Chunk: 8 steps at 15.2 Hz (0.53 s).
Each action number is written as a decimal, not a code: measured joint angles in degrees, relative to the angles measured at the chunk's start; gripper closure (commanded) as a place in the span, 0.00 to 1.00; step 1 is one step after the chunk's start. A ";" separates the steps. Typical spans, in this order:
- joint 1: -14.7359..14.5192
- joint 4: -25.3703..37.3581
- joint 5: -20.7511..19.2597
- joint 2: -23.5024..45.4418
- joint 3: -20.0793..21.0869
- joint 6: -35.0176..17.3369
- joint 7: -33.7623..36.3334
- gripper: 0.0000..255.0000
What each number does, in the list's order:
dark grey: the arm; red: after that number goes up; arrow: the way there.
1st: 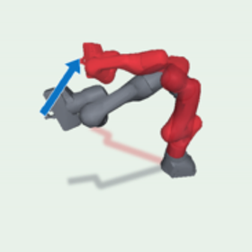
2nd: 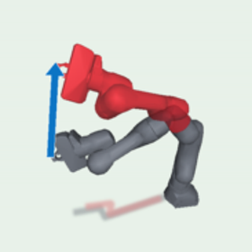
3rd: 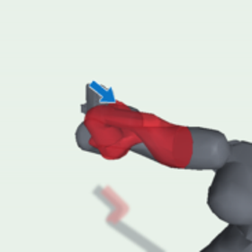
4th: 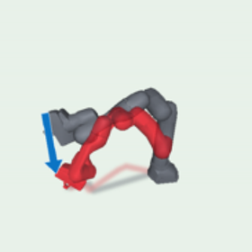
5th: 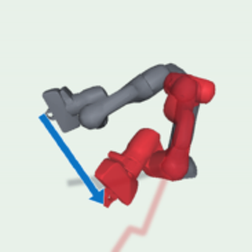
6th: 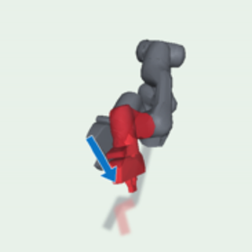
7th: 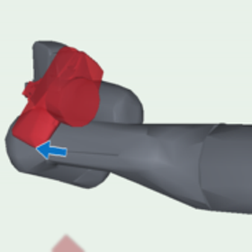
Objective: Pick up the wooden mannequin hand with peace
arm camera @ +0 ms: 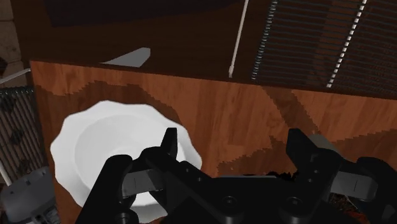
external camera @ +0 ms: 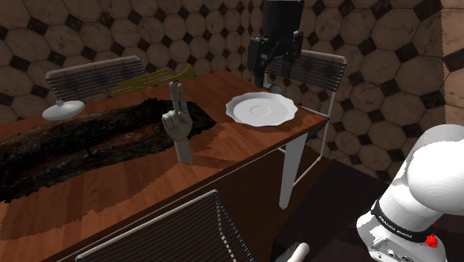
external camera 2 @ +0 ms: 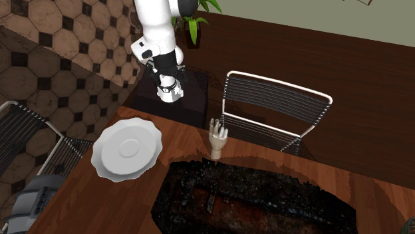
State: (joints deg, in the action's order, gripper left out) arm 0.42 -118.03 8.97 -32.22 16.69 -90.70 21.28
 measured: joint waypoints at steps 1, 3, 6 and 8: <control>0.22 1.58 -0.12 1.79 1.66 -0.04 2.42 0.00; 0.74 4.93 -0.78 5.64 4.82 -0.04 7.17 0.00; 1.37 10.85 -2.59 12.15 9.84 0.42 14.86 0.00; 1.70 15.43 -4.65 17.22 13.07 1.05 20.13 0.00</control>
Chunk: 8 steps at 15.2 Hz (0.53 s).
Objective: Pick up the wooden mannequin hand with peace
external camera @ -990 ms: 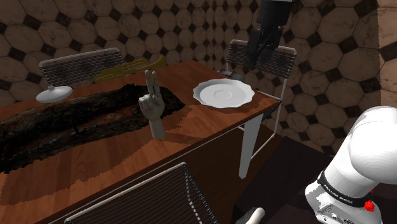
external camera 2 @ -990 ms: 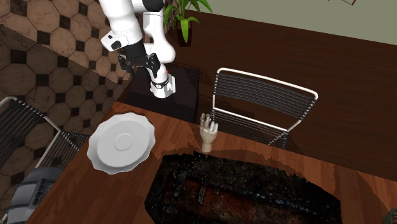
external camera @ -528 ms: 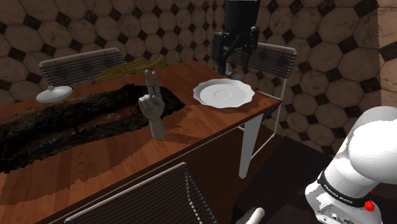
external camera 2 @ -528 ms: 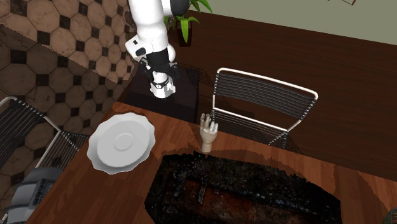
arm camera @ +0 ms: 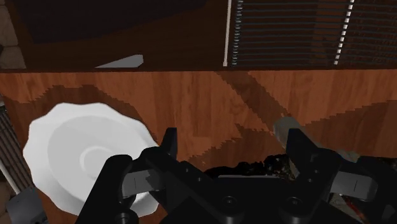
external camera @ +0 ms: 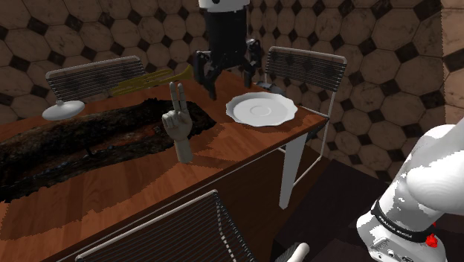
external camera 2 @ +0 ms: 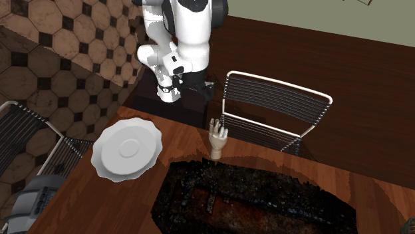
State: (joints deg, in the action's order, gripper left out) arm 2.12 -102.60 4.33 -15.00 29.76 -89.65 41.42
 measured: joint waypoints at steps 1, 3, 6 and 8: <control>0.01 2.48 -1.30 2.80 1.64 0.42 2.80 0.00; -0.44 8.49 -4.50 8.85 4.73 2.22 8.53 0.00; -2.93 17.86 -10.51 18.85 8.31 5.35 17.22 0.00; -6.51 27.01 -15.72 27.22 9.62 9.18 22.76 0.00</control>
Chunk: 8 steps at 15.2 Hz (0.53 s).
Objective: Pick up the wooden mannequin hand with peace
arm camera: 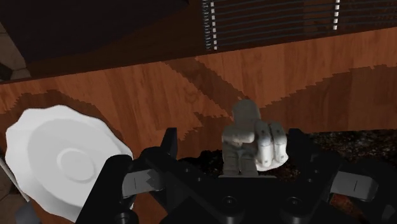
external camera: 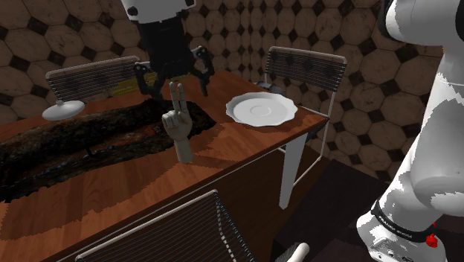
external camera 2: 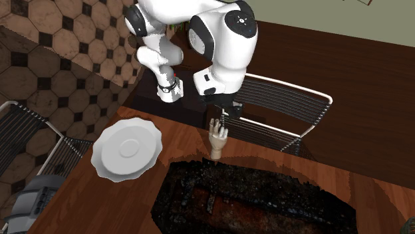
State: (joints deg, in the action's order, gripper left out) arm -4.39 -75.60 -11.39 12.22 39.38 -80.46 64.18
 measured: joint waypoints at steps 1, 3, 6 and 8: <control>-2.08 4.25 -2.32 3.72 0.07 1.81 2.14 0.00; -4.91 9.33 -5.02 8.23 -0.24 3.89 4.57 0.00; -4.85 7.36 -5.08 8.46 -0.33 1.99 5.40 0.00; -4.07 4.51 -4.56 7.64 -0.29 -0.10 5.50 0.00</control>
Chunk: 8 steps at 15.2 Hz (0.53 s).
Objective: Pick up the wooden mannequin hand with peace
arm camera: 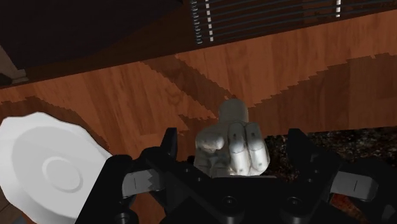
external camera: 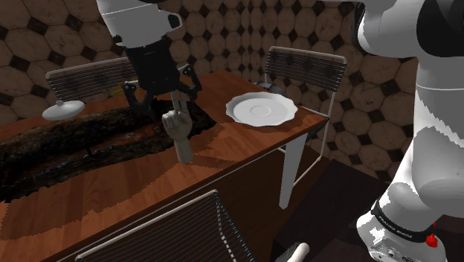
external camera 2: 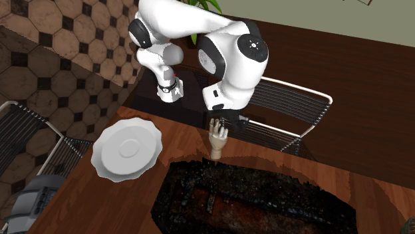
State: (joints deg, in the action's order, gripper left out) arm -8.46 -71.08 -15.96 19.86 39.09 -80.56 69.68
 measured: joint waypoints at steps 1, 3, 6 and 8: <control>0.38 -1.18 0.21 -0.32 -0.01 -0.91 -0.08 0.00; 0.77 -2.88 0.52 -0.80 0.02 -2.19 0.03 1.00; 0.79 -3.09 0.51 -0.85 0.04 -2.51 0.06 1.00; 0.75 -3.02 0.45 -0.78 0.04 -2.54 0.08 1.00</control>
State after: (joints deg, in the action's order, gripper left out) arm -7.71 -74.10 -15.51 19.08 39.13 -83.10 69.76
